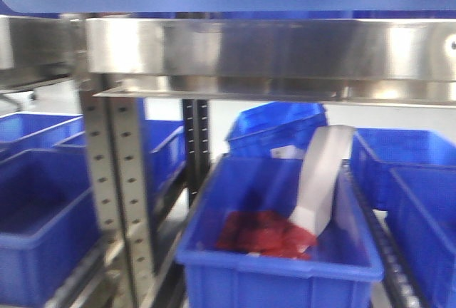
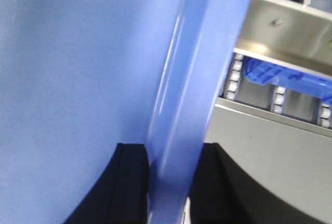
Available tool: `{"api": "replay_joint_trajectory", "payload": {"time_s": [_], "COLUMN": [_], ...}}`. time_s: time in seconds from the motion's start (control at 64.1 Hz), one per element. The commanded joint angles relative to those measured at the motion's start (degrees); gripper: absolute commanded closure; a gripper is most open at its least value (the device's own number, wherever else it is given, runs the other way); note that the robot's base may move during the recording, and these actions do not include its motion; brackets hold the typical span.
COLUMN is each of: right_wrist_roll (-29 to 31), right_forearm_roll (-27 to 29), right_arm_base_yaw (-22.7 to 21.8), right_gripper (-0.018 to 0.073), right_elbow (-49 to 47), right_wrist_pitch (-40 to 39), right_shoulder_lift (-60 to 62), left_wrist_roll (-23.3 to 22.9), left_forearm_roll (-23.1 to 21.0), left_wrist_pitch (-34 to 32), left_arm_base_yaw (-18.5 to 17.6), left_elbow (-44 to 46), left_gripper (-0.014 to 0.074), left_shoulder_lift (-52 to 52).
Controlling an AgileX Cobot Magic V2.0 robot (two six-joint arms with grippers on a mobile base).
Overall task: Grab blue tray and place on right shelf
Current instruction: 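Drive up to the steel shelf rack with blue bins, then raise the tray and push it onto the upper shelf level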
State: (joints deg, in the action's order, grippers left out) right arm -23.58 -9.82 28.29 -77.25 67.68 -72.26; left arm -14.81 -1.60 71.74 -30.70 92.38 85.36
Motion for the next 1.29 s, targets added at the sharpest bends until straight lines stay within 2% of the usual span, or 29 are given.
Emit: {"api": "replay_joint_trajectory", "payload": {"time_s": [0.0,1.279], "right_wrist_roll": [2.1,2.1], "right_forearm_roll": [-0.7,-0.7], "right_arm_base_yaw": [0.3,0.3], "right_gripper": [0.0503,0.0503], "right_elbow": [-1.6,-1.6], "right_wrist_pitch": [-4.2,-4.2], "right_shoulder_lift": [1.6,1.6], "left_wrist_roll": [1.6,1.6], "left_forearm_roll": [-1.7,-1.7], "left_wrist_pitch": [4.9,4.9], "left_arm_base_yaw": [-0.8,-0.8], "left_elbow": [1.4,1.4], "left_gripper": [0.0645,0.0645], "left_shoulder_lift": [-2.1,-2.1]}}
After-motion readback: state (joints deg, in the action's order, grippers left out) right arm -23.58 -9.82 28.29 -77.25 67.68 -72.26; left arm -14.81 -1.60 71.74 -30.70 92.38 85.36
